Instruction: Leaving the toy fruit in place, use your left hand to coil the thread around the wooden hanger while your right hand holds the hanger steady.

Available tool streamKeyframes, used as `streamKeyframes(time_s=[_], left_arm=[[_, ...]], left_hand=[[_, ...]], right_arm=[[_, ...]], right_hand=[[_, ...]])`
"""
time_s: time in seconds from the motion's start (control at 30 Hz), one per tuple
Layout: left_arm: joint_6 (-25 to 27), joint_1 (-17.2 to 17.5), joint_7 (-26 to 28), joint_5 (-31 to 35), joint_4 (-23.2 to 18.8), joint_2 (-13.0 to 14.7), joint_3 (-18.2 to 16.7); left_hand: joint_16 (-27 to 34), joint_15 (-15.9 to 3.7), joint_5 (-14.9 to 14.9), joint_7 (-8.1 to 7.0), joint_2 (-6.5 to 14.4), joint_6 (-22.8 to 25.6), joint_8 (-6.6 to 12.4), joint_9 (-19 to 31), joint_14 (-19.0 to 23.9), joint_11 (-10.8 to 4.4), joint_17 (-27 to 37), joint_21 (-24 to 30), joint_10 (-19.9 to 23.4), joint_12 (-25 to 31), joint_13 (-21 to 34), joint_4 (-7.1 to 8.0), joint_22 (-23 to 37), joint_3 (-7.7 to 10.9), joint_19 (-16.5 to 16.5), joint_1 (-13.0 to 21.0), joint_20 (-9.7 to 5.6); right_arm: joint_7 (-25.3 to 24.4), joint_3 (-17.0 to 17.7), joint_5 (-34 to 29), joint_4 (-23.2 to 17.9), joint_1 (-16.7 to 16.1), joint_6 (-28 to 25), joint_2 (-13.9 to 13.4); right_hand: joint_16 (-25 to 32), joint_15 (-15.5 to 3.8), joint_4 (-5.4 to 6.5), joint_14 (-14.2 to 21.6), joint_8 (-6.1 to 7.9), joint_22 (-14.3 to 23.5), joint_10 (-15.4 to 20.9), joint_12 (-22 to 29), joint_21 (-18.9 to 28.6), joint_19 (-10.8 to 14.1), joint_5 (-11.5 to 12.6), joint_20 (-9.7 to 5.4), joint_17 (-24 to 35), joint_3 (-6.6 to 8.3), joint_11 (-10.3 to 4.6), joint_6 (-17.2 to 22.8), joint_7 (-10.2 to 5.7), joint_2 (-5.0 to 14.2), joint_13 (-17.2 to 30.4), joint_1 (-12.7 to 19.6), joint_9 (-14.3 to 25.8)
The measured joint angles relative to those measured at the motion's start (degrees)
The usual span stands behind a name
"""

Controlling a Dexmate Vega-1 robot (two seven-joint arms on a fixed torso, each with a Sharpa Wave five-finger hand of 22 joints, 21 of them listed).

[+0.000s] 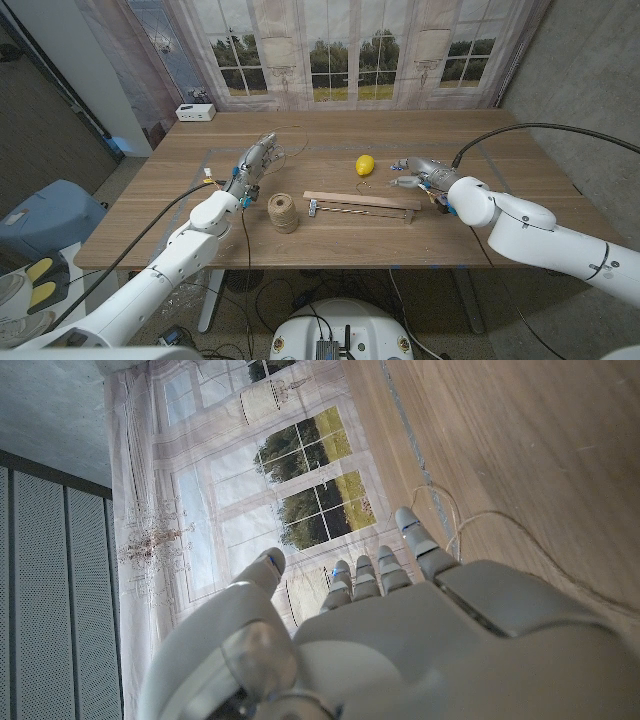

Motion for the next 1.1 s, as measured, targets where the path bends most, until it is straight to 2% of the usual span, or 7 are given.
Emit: streamKeyframes(time_s=[0.2, 0.33, 0.4, 0.67, 0.7, 0.9, 1.1], left_arm=[[-0.10, 0.35, -0.06, -0.15, -0.16, 0.15, -0.12], [-0.10, 0.55, -0.06, -0.15, -0.27, 0.26, -0.24], [-0.16, 0.64, -0.13, -0.30, -0.33, 0.33, -0.26], [-0.16, 0.84, -0.19, -0.37, -0.53, 0.56, -0.36], [-0.17, 0.87, -0.30, -0.41, -0.56, 0.59, -0.36], [-0.17, 0.94, -0.38, -0.45, -0.78, 0.71, -0.39], [-0.17, 1.06, -0.38, -0.45, -1.08, 0.88, -0.41]], left_hand=[[0.00, 0.00, 0.00, 0.00, -0.12, 0.00, 0.00, 0.00, 0.00, 0.00, 0.00, 0.00, 0.00, 0.00, 0.00, 0.00, 0.00, 0.00, 0.00, -0.12, 0.00], [0.00, 0.00, 0.00, 0.00, -0.12, 0.00, 0.00, 0.00, 0.00, 0.00, 0.00, 0.00, 0.00, 0.00, 0.00, 0.00, 0.00, 0.00, 0.00, -0.12, 0.00], [0.00, 0.00, 0.00, 0.00, -0.12, 0.00, 0.00, 0.00, 0.00, 0.00, 0.00, 0.00, 0.00, 0.00, 0.00, 0.00, 0.00, 0.00, 0.00, -0.12, 0.00], [0.00, 0.00, 0.00, 0.00, -0.12, 0.00, 0.00, 0.00, 0.00, 0.00, 0.00, -0.37, 0.00, 0.00, 0.00, 0.00, 0.00, 0.00, 0.00, -0.12, 0.00], [0.00, 0.00, 0.00, 0.00, -0.12, 0.00, 0.00, 0.00, 0.00, 0.00, 0.00, -0.44, 0.00, 0.00, 0.00, 0.00, 0.00, 0.00, 0.00, -0.12, 0.00], [0.00, 0.00, 0.00, 0.00, 0.11, 0.00, 0.00, 0.00, 0.00, 0.00, 0.00, -0.44, 0.00, -0.01, -0.01, 0.01, -0.01, 0.00, 0.00, -0.34, 0.00], [0.00, 0.00, 0.00, 0.00, -0.19, 0.00, 0.00, -0.01, 0.00, 0.00, 0.00, -0.44, 0.00, -0.01, -0.01, 0.01, -0.01, 0.00, 0.00, -0.65, 0.00]], right_arm=[[3.60, -3.49, -5.45, -1.10, 1.98, -3.63, 0.60], [5.61, -3.49, -8.43, -1.10, 1.98, -5.27, 0.60], [6.50, -6.08, -9.86, -1.43, 3.20, -6.01, 1.19], [9.36, -7.54, -15.65, -1.44, 3.76, -8.27, 1.69], [9.70, -9.24, -16.34, -1.09, 4.22, -8.52, 2.47], [11.44, -10.70, -19.54, 0.03, 4.49, -9.16, 3.44], [13.04, -10.70, -22.56, 0.03, 4.49, -9.39, 3.44]], right_hand=[[0.00, -0.10, 0.00, 0.50, 0.10, 0.00, 0.57, 0.00, -0.01, 0.59, 0.76, -0.20, 0.04, 0.00, -0.40, 1.18, -0.43, -0.94, 0.23, 2.15, 0.00], [0.21, -0.03, 0.00, 1.04, 0.10, 0.00, 0.88, 0.00, -0.02, 0.84, 0.88, -0.40, 0.04, 0.00, -0.72, 1.93, -0.56, -0.97, 0.26, 3.66, 0.00], [0.38, -0.02, 0.00, 1.62, 0.54, 0.00, 1.21, 0.00, -0.02, 1.31, 1.23, -0.51, 0.26, 0.00, -1.04, 3.12, -0.77, -0.95, 0.26, 4.12, 0.00], [1.27, -0.06, 0.33, 3.68, 1.30, 0.00, 3.66, 1.05, 0.21, 2.75, 1.70, -1.33, 0.84, -0.34, -1.86, 6.49, -1.86, -1.42, 0.53, 6.69, -0.01], [1.27, -0.10, 0.33, 3.97, 1.30, 0.00, 3.74, 1.05, 0.20, 2.88, 1.70, -1.46, 0.85, -0.34, -1.94, 6.49, -1.86, -1.48, 0.53, 6.90, -0.01], [1.27, -0.10, 0.33, 3.97, 1.30, 0.00, 4.05, 1.05, 0.20, 2.95, 2.32, -1.52, 1.11, -0.34, -2.25, 7.01, -2.37, -1.11, 0.78, 9.30, -0.01], [2.16, -0.14, 0.56, 5.24, 1.30, 0.28, 4.80, 1.26, 0.42, 3.88, 2.54, -2.46, 1.57, -0.10, -2.73, 8.04, -2.97, -1.10, 0.79, 11.04, -0.01]])
